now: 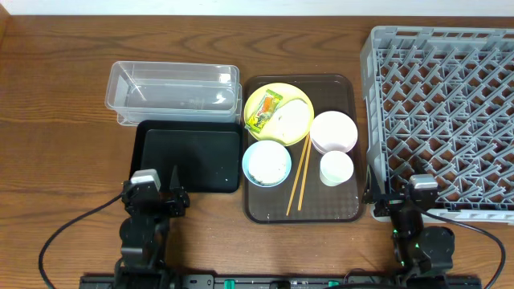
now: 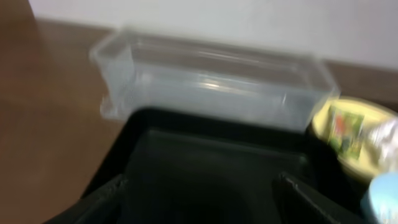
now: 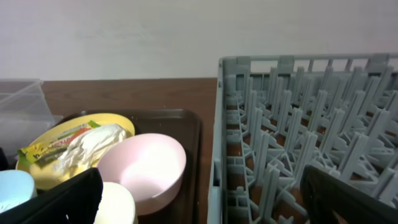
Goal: Sort waste into correct bins and load items into the dishwasher rack
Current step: 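Reach the left gripper over the yellow plate toward the white tissue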
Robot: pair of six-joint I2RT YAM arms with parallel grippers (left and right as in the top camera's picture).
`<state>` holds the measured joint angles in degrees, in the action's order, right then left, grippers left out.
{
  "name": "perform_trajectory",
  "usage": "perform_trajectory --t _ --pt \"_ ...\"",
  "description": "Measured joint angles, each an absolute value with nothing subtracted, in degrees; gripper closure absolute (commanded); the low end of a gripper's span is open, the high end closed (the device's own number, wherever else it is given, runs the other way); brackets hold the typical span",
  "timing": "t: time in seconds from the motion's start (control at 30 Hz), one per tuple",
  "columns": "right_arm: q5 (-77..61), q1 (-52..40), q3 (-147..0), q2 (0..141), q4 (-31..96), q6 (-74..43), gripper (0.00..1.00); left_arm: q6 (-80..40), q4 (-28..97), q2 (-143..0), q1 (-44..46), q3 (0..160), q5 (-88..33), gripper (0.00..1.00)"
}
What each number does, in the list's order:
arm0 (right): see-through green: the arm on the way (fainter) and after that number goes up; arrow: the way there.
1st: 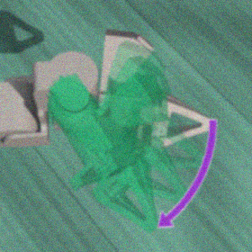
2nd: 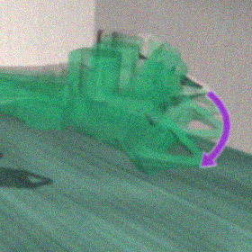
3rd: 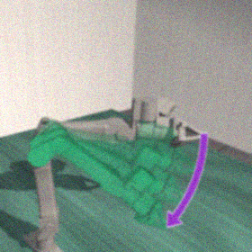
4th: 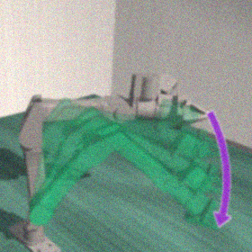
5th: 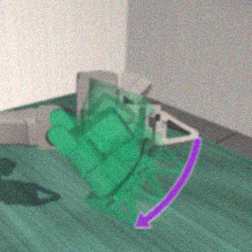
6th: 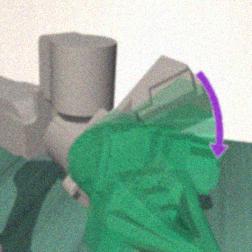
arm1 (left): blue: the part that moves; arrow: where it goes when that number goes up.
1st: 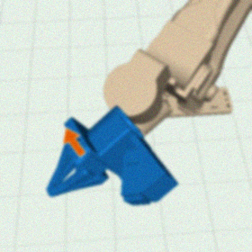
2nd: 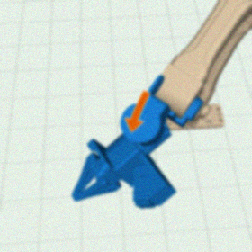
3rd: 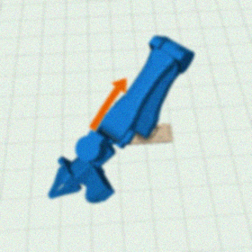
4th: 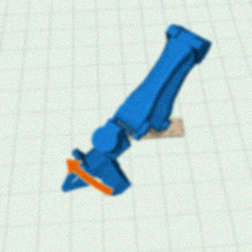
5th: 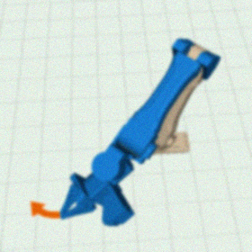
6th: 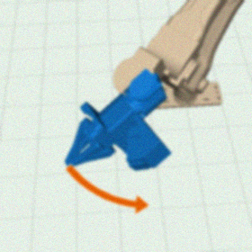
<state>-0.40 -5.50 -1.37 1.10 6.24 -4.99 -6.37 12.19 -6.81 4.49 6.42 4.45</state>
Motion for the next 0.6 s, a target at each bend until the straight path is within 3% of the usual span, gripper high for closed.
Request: perform_trajectory --t 0.27,0.6 --pt "3.09 -5.5 -16.21 9.96 19.16 -5.89 0.01 -6.83 24.18 -24.03 4.49 24.47 2.17 0.25" --pt "3.92 -5.5 -39.55 35.94 39.66 -6.13 0.01 -7.27 44.82 -52.12 4.49 48.01 -5.65 0.25"
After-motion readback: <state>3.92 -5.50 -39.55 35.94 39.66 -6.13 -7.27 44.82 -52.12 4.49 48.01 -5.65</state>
